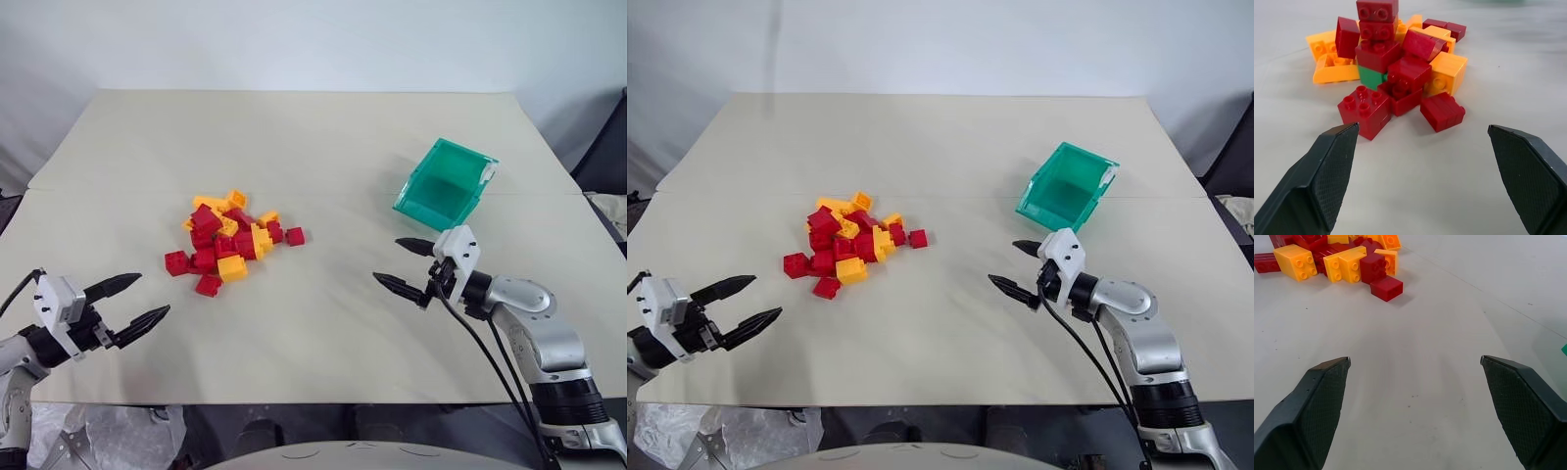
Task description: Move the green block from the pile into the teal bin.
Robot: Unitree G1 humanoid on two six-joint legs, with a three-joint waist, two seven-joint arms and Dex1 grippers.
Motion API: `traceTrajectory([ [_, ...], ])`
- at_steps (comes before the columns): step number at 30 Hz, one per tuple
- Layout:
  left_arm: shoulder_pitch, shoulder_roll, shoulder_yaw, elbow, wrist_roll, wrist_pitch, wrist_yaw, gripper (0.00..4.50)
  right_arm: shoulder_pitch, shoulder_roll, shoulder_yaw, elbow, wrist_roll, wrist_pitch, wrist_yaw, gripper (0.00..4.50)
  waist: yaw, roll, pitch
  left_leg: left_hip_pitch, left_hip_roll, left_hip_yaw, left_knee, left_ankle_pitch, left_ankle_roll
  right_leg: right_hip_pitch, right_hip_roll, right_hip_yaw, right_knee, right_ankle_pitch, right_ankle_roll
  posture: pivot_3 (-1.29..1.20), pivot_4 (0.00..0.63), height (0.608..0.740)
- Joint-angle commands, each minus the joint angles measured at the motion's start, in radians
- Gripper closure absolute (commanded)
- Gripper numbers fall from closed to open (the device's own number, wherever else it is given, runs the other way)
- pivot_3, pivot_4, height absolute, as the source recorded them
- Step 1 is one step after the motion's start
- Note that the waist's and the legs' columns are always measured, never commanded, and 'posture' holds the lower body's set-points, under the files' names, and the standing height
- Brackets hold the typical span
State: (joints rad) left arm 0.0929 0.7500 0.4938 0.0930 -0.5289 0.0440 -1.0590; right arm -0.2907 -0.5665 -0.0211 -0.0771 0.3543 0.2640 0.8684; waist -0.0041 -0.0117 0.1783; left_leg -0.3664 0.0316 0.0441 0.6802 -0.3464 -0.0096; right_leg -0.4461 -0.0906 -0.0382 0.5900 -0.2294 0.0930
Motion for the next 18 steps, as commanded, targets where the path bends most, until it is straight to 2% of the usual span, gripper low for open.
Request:
traceTrajectory([
  [1, -0.014, 0.006, 0.014, -0.019, -0.005, 0.009, 0.022, 0.0, -0.018, 0.006, -0.004, -0.017, 0.005, -0.008, -0.001, 0.03, 0.0, 0.0, 0.0, 0.0, 0.0, 0.0, 0.0, 0.0, 0.0, 0.0, 0.0, 0.0, 0.0, 0.0, 0.0, 0.0, 0.15, 0.74],
  [7, -0.025, -0.005, 0.028, -0.079, -0.01, 0.059, 0.118, 0.0, -0.055, 0.027, 0.016, -0.03, 0.017, 0.009, -0.004, 0.03, 0.0, 0.0, 0.0, 0.0, 0.0, 0.0, 0.0, 0.0, 0.0, 0.0, 0.0, 0.0, 0.001, 0.0, 0.0, 0.0, 0.15, 0.74],
  [10, -0.02, 0.001, 0.039, -0.088, -0.031, 0.065, 0.097, 0.0, -0.084, 0.046, 0.03, -0.042, 0.032, 0.03, 0.007, 0.03, -0.001, 0.0, 0.0, 0.0, 0.0, 0.0, 0.0, 0.0, 0.0, 0.0, 0.0, 0.0, 0.001, 0.0, 0.0, 0.0, 0.15, 0.74],
  [13, 0.002, 0.008, 0.033, -0.111, -0.03, 0.065, 0.073, 0.6, -0.123, 0.063, 0.055, -0.051, 0.043, 0.044, 0.028, 0.0, -0.002, 0.0, 0.0, 0.0, 0.0, 0.0, 0.0, 0.0, 0.0, 0.0, 0.001, 0.0, 0.001, 0.0, 0.0, 0.0, 0.15, 0.74],
  [18, 0.029, -0.008, 0.029, -0.194, -0.055, 0.065, 0.05, 2.12, -0.188, 0.096, 0.093, -0.058, 0.056, 0.063, 0.045, 0.0, -0.002, 0.0, 0.0, 0.0, 0.0, 0.0, 0.0, 0.0, 0.0, 0.0, 0.0, 0.0, 0.001, 0.0, 0.0, 0.0, 0.15, 0.74],
])
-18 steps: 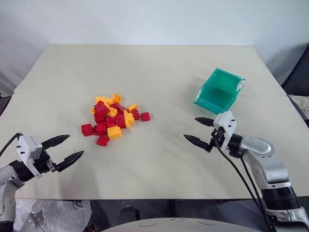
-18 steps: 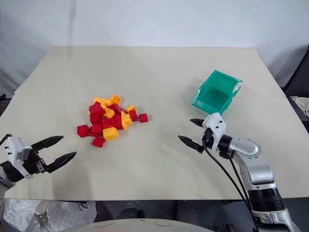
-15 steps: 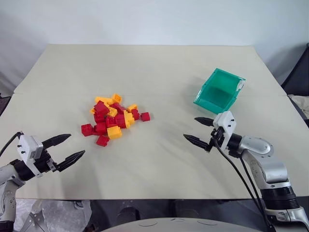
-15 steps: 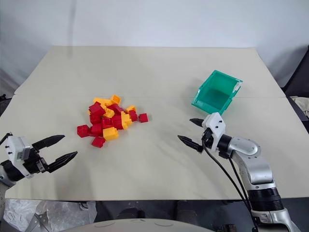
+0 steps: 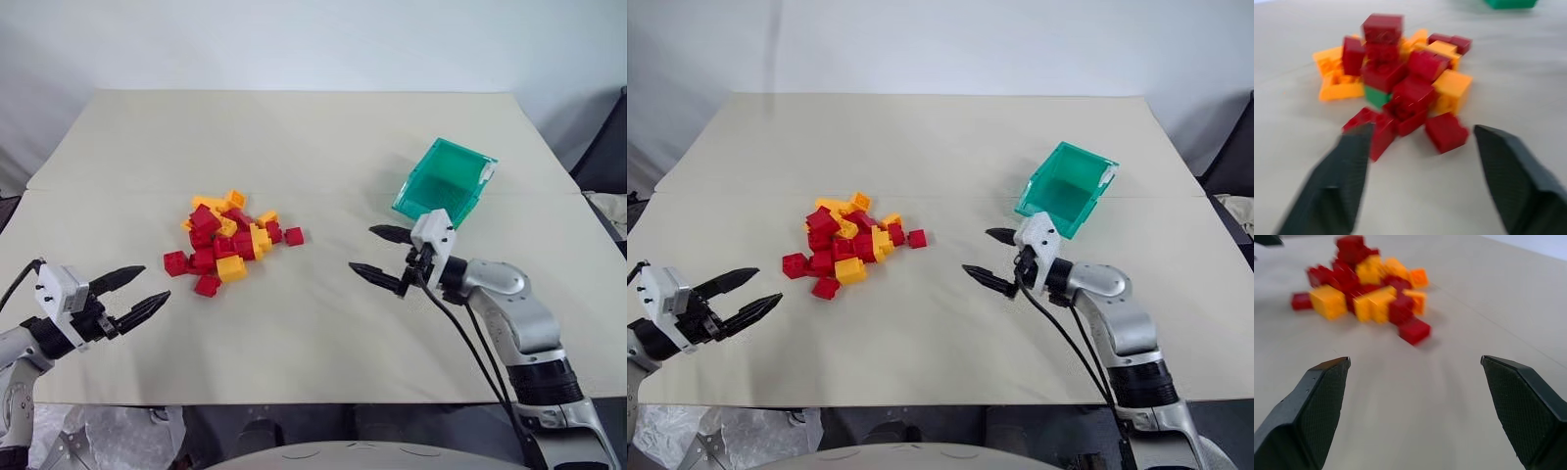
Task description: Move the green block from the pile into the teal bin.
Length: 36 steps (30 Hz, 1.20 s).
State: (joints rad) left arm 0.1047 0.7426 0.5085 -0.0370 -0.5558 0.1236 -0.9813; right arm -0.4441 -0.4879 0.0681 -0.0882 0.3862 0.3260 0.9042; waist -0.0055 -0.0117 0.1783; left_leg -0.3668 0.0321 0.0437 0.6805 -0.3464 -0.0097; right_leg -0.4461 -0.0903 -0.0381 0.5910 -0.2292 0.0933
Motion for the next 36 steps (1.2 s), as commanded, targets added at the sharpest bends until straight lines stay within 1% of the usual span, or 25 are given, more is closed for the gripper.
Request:
traceTrajectory([
  [1, 0.021, -0.001, 0.003, -0.08, -0.029, -0.018, -0.044, 2.49, -0.043, 0.023, 0.008, -0.047, 0.023, 0.003, 0.008, 0.0, 0.0, 0.0, 0.0, 0.0, 0.0, 0.0, 0.0, 0.0, 0.0, 0.0, 0.0, 0.0, 0.0, 0.0, 0.0, 0.0, 0.15, 0.74],
  [2, 0.024, -0.002, -0.004, -0.091, -0.031, -0.02, -0.052, 2.74, -0.046, 0.027, 0.009, -0.048, 0.021, 0.004, 0.007, 0.0, 0.0, 0.0, 0.0, 0.0, 0.0, 0.0, 0.0, 0.0, 0.0, 0.0, 0.0, 0.0, 0.0, 0.0, 0.0, 0.0, 0.15, 0.74],
  [4, 0.005, -0.004, -0.037, -0.105, -0.024, -0.025, -0.071, 3.39, -0.054, 0.037, 0.013, -0.051, 0.02, 0.007, 0.006, 0.0, 0.003, 0.0, 0.0, 0.0, 0.0, 0.0, 0.0, 0.0, 0.0, 0.0, 0.0, 0.0, 0.0, 0.0, 0.0, 0.0, 0.15, 0.74],
  [7, -0.155, -0.013, -0.166, -0.016, 0.039, -0.036, -0.083, 4.33, -0.061, 0.059, 0.024, -0.051, 0.017, 0.002, 0.002, 0.0, 0.014, 0.001, 0.0, -0.001, -0.002, -0.001, 0.001, 0.001, 0.0, 0.0, -0.001, -0.002, 0.0, 0.0, 0.0, 0.0, 0.15, 0.74],
  [8, -0.186, -0.015, -0.185, 0.013, 0.057, -0.039, -0.08, 4.46, -0.06, 0.062, 0.025, -0.052, 0.016, 0.002, 0.001, 0.0, 0.016, 0.0, 0.0, -0.001, -0.003, -0.002, 0.002, 0.001, 0.0, 0.001, -0.002, -0.002, 0.0, 0.0, 0.001, 0.0, 0.15, 0.74],
  [12, -0.336, -0.026, -0.262, 0.207, 0.149, -0.074, -0.061, 4.46, -0.042, 0.071, 0.021, -0.083, 0.02, 0.016, -0.02, 0.0, 0.002, 0.0, 0.0, -0.001, -0.003, -0.002, 0.002, 0.002, 0.0, 0.001, 0.0, -0.002, 0.002, 0.001, 0.001, 0.0, 0.15, 0.74],
  [16, -0.49, -0.046, -0.333, 0.417, 0.234, -0.124, -0.049, 4.46, -0.007, 0.067, 0.009, -0.135, 0.025, 0.038, -0.052, 0.0, 0.003, 0.0, 0.0, -0.001, 0.0, -0.001, 0.002, 0.002, -0.001, 0.0, 0.004, -0.002, 0.0, 0.001, 0.001, 0.0, 0.15, 0.74],
  [18, -0.546, -0.054, -0.341, 0.506, 0.26, -0.154, -0.035, 4.46, 0.006, 0.064, 0.002, -0.156, 0.026, 0.048, -0.068, 0.0, 0.004, 0.0, 0.0, -0.002, 0.0, -0.001, 0.002, 0.002, -0.001, 0.0, 0.004, -0.002, 0.0, 0.001, 0.001, 0.0, 0.15, 0.74],
  [21, -0.656, -0.05, -0.35, 0.69, 0.333, -0.217, 0.044, 4.46, 0.031, 0.056, -0.014, -0.191, 0.028, 0.067, -0.092, 0.0, 0.005, 0.0, 0.0, -0.002, 0.0, -0.001, 0.002, 0.002, -0.001, 0.0, 0.004, -0.001, 0.0, 0.001, 0.001, 0.0, 0.15, 0.74],
  [25, -0.753, -0.046, -0.31, 0.853, 0.352, -0.285, 0.146, 4.46, 0.048, 0.051, -0.023, -0.211, 0.029, 0.079, -0.109, 0.0, 0.003, 0.0, 0.0, -0.001, 0.0, -0.001, 0.002, 0.002, -0.001, 0.001, 0.004, -0.001, 0.001, 0.001, 0.002, 0.0, 0.15, 0.74],
  [29, -0.785, -0.032, -0.29, 0.91, 0.352, -0.293, 0.193, 4.46, 0.044, 0.053, -0.02, -0.205, 0.028, 0.078, -0.114, 0.0, 0.002, 0.0, 0.0, -0.002, 0.0, -0.001, 0.002, 0.002, -0.001, 0.0, 0.004, -0.002, 0.0, 0.001, 0.002, 0.0, 0.15, 0.74],
  [33, -0.767, -0.034, -0.267, 0.889, 0.329, -0.259, 0.197, 4.46, 0.012, 0.065, -0.01, -0.166, 0.023, 0.062, -0.104, 0.0, 0.004, 0.0, 0.0, -0.002, 0.0, -0.001, 0.002, 0.002, -0.001, 0.0, 0.004, -0.002, 0.0, 0.001, 0.002, 0.0, 0.15, 0.74],
  [36, -0.753, -0.059, -0.28, 0.876, 0.334, -0.266, 0.175, 4.46, -0.014, 0.075, -0.003, -0.134, 0.019, 0.05, -0.096, 0.0, 0.004, 0.0, 0.0, -0.002, 0.0, -0.001, 0.002, 0.002, -0.001, 0.0, 0.004, -0.002, 0.0, 0.001, 0.002, 0.0, 0.15, 0.74],
])
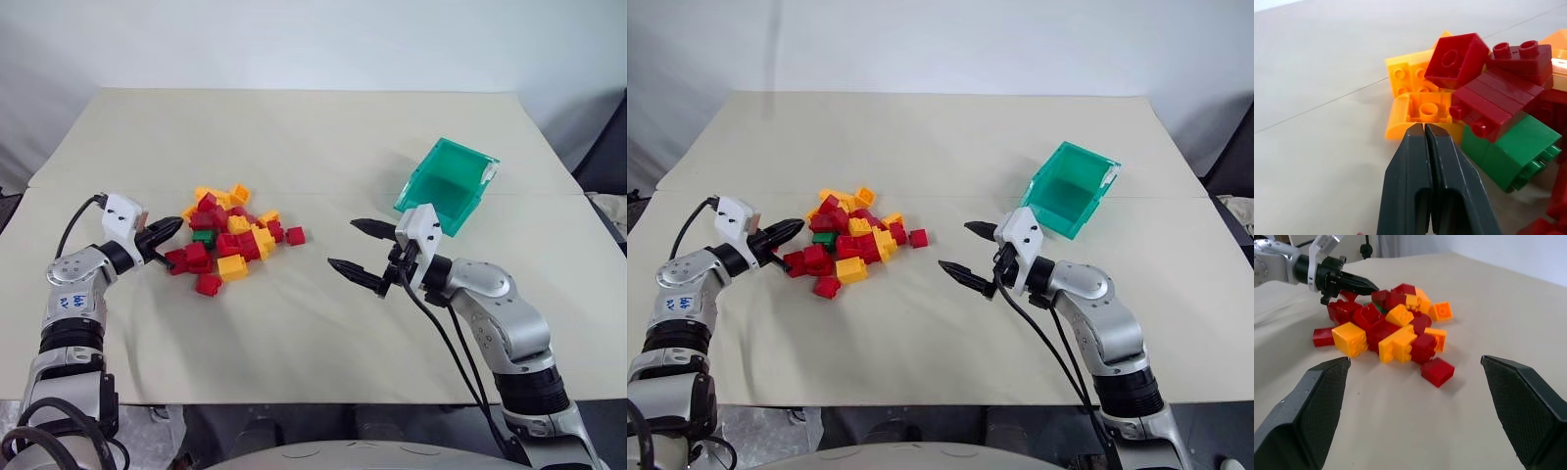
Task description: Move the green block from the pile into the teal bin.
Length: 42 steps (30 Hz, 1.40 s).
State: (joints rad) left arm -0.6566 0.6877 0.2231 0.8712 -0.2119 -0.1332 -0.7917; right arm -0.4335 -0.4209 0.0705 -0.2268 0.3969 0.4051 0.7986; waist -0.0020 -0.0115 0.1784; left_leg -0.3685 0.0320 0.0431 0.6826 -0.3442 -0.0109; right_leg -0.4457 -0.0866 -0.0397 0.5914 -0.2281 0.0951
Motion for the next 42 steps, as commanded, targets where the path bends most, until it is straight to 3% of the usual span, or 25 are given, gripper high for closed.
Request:
traceTrajectory([
  [1, 0.004, -0.015, 0.001, -0.031, -0.009, -0.014, -0.02, 4.46, -0.029, 0.01, -0.004, 0.012, 0.007, -0.033, 0.012, 0.0, 0.0, 0.0, 0.0, 0.0, 0.0, 0.0, 0.0, 0.0, 0.0, 0.0, 0.0, 0.0, 0.0, 0.0, 0.0, 0.0, 0.15, 0.74],
  [9, -0.12, -0.114, -0.033, 0.066, 0.015, -0.04, -0.032, 4.46, -0.055, 0.021, 0.002, 0.05, -0.001, -0.053, 0.021, 0.0, 0.024, 0.0, 0.0, 0.0, -0.001, 0.0, 0.002, 0.0, 0.0, 0.0, 0.0, 0.0, 0.0, 0.001, 0.001, 0.0, 0.15, 0.74],
  [17, -0.135, -0.187, -0.083, -0.035, -0.031, 0.009, -0.246, 4.46, -0.025, 0.013, -0.005, 0.017, 0.001, -0.048, 0.012, 0.0, 0.02, 0.0, 0.0, -0.001, -0.001, 0.001, 0.002, 0.003, -0.005, 0.0, 0.0, 0.0, -0.001, 0.001, 0.001, 0.0, 0.15, 0.74],
  [21, -0.08, -0.171, -0.078, -0.15, -0.062, 0.061, -0.305, 4.46, -0.024, 0.013, -0.004, 0.015, 0.0, -0.048, 0.011, 0.0, -0.002, 0.0, 0.0, -0.001, 0.0, 0.002, 0.001, 0.003, -0.005, 0.0, 0.001, 0.0, -0.001, 0.001, 0.001, 0.0, 0.15, 0.74],
  [27, -0.036, -0.1, 0.022, -0.276, -0.11, 0.159, -0.202, 4.46, -0.032, 0.013, -0.002, 0.027, 0.002, -0.053, 0.025, 0.0, -0.003, 0.0, 0.0, -0.001, 0.001, 0.0, 0.001, 0.002, -0.002, 0.0, 0.001, 0.0, 0.0, 0.001, 0.001, 0.0, 0.15, 0.74],
  [32, 0.164, 0.013, 0.101, -0.56, -0.168, 0.38, -0.147, 4.46, -0.04, 0.011, 0.001, 0.042, 0.003, -0.059, 0.045, 0.0, -0.009, 0.0, 0.0, 0.0, 0.002, 0.001, 0.001, 0.001, -0.001, 0.0, 0.001, 0.002, 0.0, 0.001, 0.001, 0.0, 0.15, 0.74],
  [35, 0.292, 0.091, 0.153, -0.695, -0.232, 0.545, -0.156, 3.89, -0.051, 0.011, 0.003, 0.057, 0.002, -0.063, 0.059, 0.0, -0.01, 0.0, 0.0, -0.001, 0.002, 0.001, 0.001, 0.0, 0.0, -0.001, 0.001, 0.002, 0.0, 0.001, 0.001, 0.0, 0.15, 0.74],
  [42, 0.561, 0.192, 0.384, -0.829, -0.292, 0.609, -0.165, 1.74, -0.084, 0.016, 0.01, 0.119, -0.007, -0.087, 0.094, 0.0, -0.005, 0.0, 0.0, 0.0, 0.002, 0.0, 0.001, 0.0, 0.0, -0.001, 0.0, 0.002, 0.0, 0.0, 0.0, 0.0, 0.15, 0.74],
])
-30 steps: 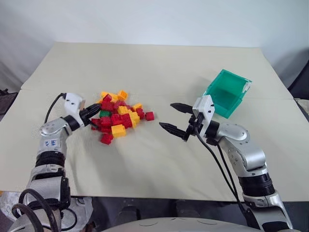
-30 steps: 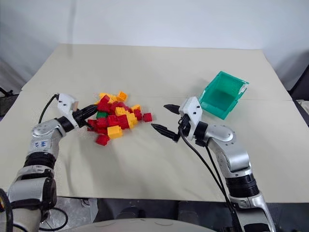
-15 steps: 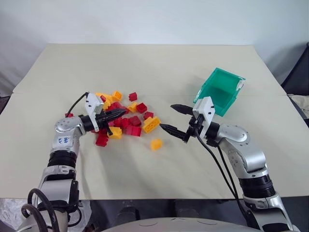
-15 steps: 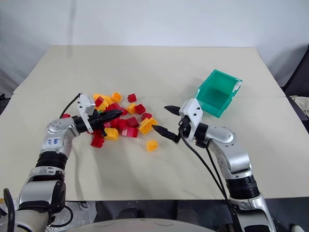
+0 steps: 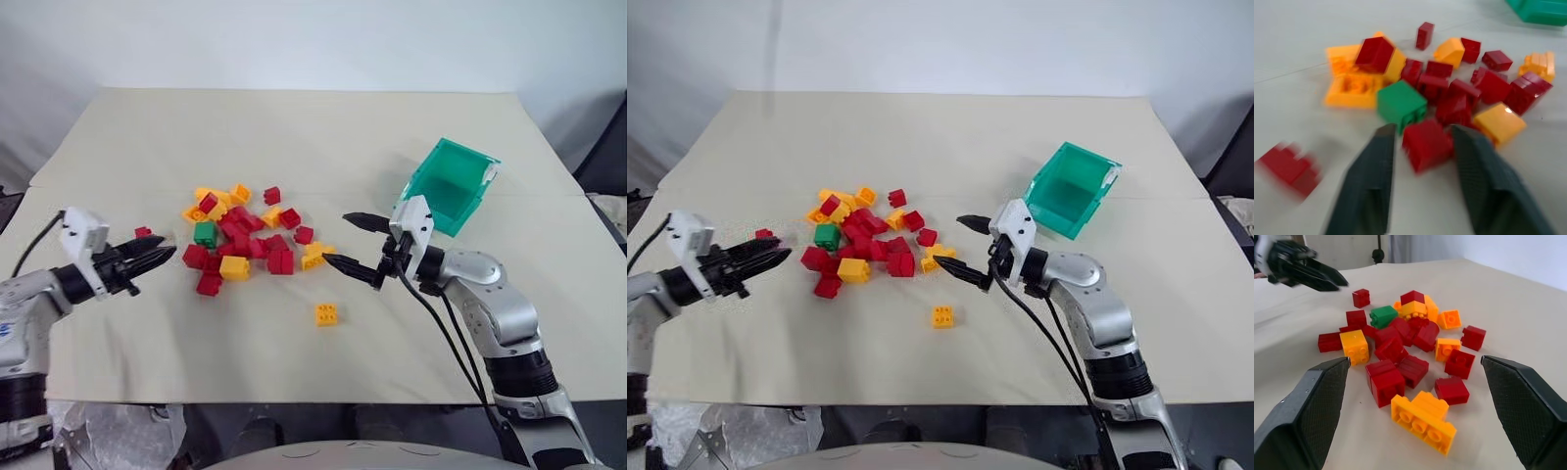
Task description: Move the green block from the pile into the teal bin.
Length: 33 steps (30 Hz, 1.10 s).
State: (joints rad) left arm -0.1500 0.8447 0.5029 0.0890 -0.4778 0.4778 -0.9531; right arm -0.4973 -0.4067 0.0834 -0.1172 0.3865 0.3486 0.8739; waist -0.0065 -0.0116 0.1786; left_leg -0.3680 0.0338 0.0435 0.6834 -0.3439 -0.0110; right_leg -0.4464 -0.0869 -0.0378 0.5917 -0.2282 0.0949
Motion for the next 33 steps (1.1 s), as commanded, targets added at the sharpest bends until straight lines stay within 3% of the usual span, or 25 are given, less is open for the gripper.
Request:
traceTrajectory([
  [1, 0.074, 0.039, 0.12, -0.056, -0.03, 0.001, 0.0, 1.47, -0.022, 0.003, -0.001, 0.014, 0.002, -0.035, 0.023, 0.0, -0.001, 0.0, 0.0, 0.0, 0.0, 0.0, 0.0, 0.0, 0.0, 0.0, 0.0, 0.0, 0.0, 0.0, 0.0, 0.0, 0.15, 0.74],
  [6, 0.164, 0.051, 0.177, -0.102, -0.037, 0.012, -0.005, 0.04, -0.036, 0.014, 0.004, 0.033, 0.002, -0.043, 0.034, 0.0, 0.002, 0.0, 0.0, 0.0, 0.0, 0.0, 0.0, 0.0, 0.0, 0.0, -0.001, -0.001, 0.001, -0.001, -0.001, 0.0, 0.15, 0.74],
  [10, 0.148, 0.037, 0.164, -0.126, -0.028, -0.004, 0.033, 0.04, -0.037, 0.017, 0.004, 0.03, 0.003, -0.041, 0.032, 0.0, 0.003, 0.0, 0.0, 0.0, -0.001, -0.001, 0.0, 0.0, 0.0, 0.0, -0.002, -0.002, 0.001, -0.001, -0.001, 0.0, 0.15, 0.74],
  [15, 0.0, -0.021, 0.006, -0.147, 0.106, -0.068, 0.238, 0.04, -0.02, 0.022, -0.001, 0.001, 0.009, -0.023, 0.014, 0.0, 0.006, 0.0, 0.0, 0.0, -0.002, -0.002, 0.0, 0.0, 0.0, 0.0, -0.003, -0.002, 0.002, 0.0, -0.001, 0.0, 0.15, 0.74],
  [22, -0.231, -0.085, -0.203, -0.206, 0.147, 0.295, 0.465, 0.04, 0.017, 0.021, -0.008, -0.044, 0.01, -0.01, -0.019, 0.0, 0.003, -0.001, 0.0, -0.001, -0.003, -0.001, 0.0, 0.0, 0.0, 0.0, -0.003, -0.002, 0.001, 0.0, 0.0, 0.0, 0.15, 0.74],
  [26, -0.358, -0.069, -0.322, -0.165, 0.179, 0.462, 0.492, 0.04, 0.03, 0.022, -0.011, -0.065, 0.011, -0.001, -0.037, 0.0, 0.003, -0.001, 0.0, -0.001, -0.003, -0.001, 0.0, 0.0, -0.001, 0.0, -0.002, -0.002, 0.002, 0.0, 0.001, 0.0, 0.15, 0.74],
  [33, -0.552, -0.091, -0.455, 0.015, 0.219, 0.593, 0.49, 0.04, 0.046, 0.017, -0.018, -0.089, 0.011, 0.006, -0.057, 0.0, 0.003, -0.001, 0.0, 0.0, -0.002, -0.001, 0.0, 0.002, -0.003, 0.0, 0.001, -0.001, 0.002, 0.0, 0.0, 0.0, 0.15, 0.74],
])
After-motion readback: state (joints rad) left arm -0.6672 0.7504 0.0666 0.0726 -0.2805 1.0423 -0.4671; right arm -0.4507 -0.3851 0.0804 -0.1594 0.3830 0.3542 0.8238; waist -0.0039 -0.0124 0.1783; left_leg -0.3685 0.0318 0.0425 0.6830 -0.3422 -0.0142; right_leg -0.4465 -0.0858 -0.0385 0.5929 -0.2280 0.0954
